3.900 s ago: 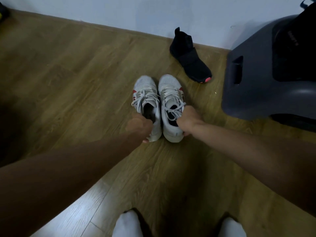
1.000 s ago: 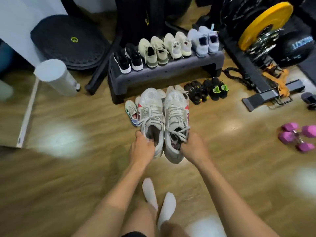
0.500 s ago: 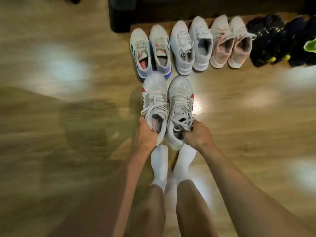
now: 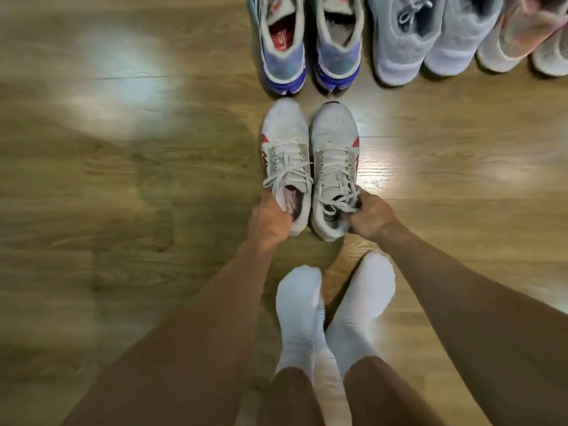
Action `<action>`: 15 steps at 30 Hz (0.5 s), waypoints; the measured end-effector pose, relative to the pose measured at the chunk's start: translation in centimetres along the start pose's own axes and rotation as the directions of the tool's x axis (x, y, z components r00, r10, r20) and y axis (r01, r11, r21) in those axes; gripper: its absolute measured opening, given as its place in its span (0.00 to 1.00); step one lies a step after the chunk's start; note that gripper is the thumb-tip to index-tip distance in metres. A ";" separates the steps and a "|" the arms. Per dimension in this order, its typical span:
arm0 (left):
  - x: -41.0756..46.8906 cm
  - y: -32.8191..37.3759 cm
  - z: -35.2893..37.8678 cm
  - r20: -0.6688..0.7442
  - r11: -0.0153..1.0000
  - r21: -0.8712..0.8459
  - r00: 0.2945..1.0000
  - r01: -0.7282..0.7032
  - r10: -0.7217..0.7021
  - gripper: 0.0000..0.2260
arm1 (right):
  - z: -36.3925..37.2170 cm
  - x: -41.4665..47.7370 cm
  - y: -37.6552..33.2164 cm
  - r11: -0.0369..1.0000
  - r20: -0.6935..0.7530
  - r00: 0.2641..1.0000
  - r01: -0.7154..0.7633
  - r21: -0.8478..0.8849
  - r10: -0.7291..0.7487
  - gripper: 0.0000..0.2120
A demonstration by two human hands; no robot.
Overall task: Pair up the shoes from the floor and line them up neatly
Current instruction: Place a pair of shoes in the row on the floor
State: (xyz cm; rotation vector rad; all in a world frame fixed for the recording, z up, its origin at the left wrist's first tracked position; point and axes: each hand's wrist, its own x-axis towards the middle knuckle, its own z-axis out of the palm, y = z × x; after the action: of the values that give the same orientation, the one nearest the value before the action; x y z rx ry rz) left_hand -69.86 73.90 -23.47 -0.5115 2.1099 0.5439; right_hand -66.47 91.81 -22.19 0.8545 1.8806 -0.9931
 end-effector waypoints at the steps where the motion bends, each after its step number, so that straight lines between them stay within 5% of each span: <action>1: 0.0 0.1 -0.1 0.017 1.000 0.006 1.000 0.000 0.000 0.18 | 0.0 0.2 0.2 0.999 0.009 1.000 0.003 0.033 -0.004 0.22; 4: -1.0 0.4 -1.0 0.088 1.000 0.006 0.996 -0.005 0.004 0.20 | -0.4 -0.9 -0.1 0.999 0.024 1.000 0.008 0.035 -0.008 0.23; 8: -5.8 2.0 -4.1 0.089 0.999 -0.007 0.995 -0.042 0.042 0.21 | -1.8 -6.7 -4.3 0.980 -0.029 0.997 0.066 -0.189 -0.073 0.28; 15: -21.7 6.2 -17.2 -0.124 0.970 0.034 0.962 -0.242 0.244 0.26 | -6.7 -24.4 -15.9 0.753 0.018 0.871 0.435 -0.493 -0.492 0.30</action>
State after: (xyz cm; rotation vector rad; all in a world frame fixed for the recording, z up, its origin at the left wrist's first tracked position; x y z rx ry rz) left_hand -72.83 72.95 4.74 -0.2828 2.3143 0.6445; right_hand -71.54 85.94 6.69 0.1358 2.3661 -0.6962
